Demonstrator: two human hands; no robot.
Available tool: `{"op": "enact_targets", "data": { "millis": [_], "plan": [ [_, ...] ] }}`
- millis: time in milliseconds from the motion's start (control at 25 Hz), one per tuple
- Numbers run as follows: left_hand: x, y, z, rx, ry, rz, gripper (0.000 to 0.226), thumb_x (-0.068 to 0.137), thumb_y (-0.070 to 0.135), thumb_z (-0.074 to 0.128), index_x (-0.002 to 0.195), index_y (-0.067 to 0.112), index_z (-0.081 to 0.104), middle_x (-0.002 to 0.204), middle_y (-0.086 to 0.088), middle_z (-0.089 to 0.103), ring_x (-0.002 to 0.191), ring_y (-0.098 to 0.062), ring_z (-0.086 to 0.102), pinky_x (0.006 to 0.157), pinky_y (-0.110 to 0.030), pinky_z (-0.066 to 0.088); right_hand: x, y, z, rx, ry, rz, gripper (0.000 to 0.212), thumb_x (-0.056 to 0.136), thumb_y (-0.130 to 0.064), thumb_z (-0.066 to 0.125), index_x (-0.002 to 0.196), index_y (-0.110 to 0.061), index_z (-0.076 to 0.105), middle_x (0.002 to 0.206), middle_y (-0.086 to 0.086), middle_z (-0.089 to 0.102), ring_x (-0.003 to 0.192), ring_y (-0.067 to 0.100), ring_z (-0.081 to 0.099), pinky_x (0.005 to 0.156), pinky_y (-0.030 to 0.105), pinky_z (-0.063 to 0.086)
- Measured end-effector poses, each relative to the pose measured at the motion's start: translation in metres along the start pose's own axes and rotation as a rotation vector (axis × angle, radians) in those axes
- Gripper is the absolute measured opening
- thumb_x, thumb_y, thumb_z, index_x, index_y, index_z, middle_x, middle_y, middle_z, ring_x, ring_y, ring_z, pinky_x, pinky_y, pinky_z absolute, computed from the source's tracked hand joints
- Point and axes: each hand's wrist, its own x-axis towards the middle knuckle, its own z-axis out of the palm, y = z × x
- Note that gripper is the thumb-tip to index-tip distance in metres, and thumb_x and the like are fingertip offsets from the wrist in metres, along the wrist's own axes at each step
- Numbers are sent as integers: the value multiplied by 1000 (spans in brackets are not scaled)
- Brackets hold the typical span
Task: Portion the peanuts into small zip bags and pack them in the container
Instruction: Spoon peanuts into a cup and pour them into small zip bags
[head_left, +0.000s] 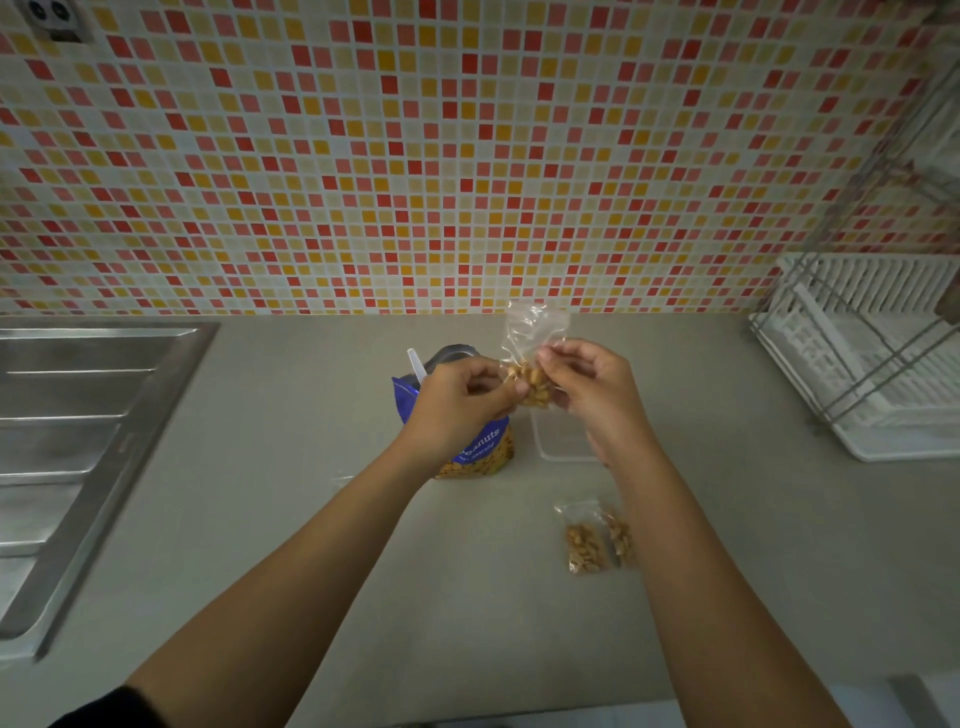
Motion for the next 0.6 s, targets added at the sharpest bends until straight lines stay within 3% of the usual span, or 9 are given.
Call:
{"op": "enact_targets", "data": {
  "millis": [160, 320, 400, 480, 600],
  "plan": [
    [-12, -10, 26, 29, 9, -17, 15, 87, 23, 63, 89, 10, 70, 82, -11, 73, 76, -19, 70, 80, -32, 58, -11, 18, -23, -33, 44, 32, 7, 87, -16, 63, 89, -21, 66, 86, 0, 70, 77, 10, 67, 66, 23, 54],
    [-43, -72, 37, 419, 16, 102, 40, 86, 45, 48, 90, 10, 67, 76, -11, 69, 72, -24, 65, 73, -34, 54, -27, 71, -50, -171, 70, 147, 5, 88, -16, 62, 92, -17, 65, 88, 5, 69, 75, 14, 63, 63, 23, 49],
    [-60, -114, 34, 599, -43, 47, 39, 91, 36, 48, 109, 7, 65, 100, -13, 71, 93, -26, 66, 86, -33, 52, -35, 104, -57, -317, 69, 193, 12, 87, -15, 62, 80, -24, 65, 84, 6, 69, 71, 16, 62, 63, 25, 50],
    [-75, -149, 25, 764, -88, -12, 51, 92, 39, 39, 127, 5, 56, 128, -16, 59, 118, -30, 58, 100, -33, 44, -43, 134, -56, -456, 42, 237, 11, 86, -17, 64, 78, -24, 64, 85, 5, 70, 72, 17, 64, 71, 31, 53],
    [-88, -187, 12, 952, -184, -5, 58, 94, 43, 29, 121, 2, 60, 126, -16, 61, 114, -33, 60, 89, -44, 50, -50, 159, -50, -572, 1, 256, 12, 86, -18, 64, 94, -11, 68, 92, 6, 71, 78, 16, 63, 74, 26, 51]
  ]
}}
